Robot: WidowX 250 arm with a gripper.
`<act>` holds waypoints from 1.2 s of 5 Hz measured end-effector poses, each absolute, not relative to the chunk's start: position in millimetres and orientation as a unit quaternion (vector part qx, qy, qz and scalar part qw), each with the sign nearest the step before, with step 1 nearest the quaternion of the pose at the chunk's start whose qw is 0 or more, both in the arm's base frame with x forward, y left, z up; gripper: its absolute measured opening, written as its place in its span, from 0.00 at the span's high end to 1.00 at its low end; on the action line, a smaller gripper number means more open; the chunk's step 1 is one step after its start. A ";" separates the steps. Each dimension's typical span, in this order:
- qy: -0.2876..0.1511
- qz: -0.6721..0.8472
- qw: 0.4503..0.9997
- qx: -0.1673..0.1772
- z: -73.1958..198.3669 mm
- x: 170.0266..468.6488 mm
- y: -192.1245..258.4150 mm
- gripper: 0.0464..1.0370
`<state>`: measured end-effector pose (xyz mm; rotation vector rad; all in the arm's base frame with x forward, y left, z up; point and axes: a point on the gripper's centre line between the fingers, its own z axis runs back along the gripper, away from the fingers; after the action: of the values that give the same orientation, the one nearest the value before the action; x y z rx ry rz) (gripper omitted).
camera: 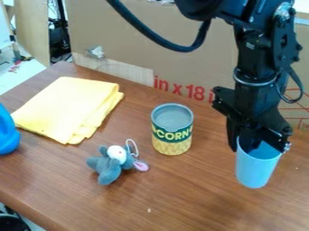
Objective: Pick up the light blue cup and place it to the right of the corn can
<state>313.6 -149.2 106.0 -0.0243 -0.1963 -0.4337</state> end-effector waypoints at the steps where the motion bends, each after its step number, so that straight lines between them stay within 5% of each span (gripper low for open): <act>1: -0.118 -0.212 0.970 -0.011 102.3 335.6 -147.0 0.95; 2: -0.128 -0.202 0.971 -0.010 96.5 350.0 -151.5 0.95; 4: -0.064 -0.194 0.978 -0.038 60.8 371.8 -161.7 0.95; 6: -0.070 -0.185 0.978 -0.066 60.9 376.3 -165.5 0.91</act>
<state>376.3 -165.5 60.9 -0.1338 -0.1408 -0.3718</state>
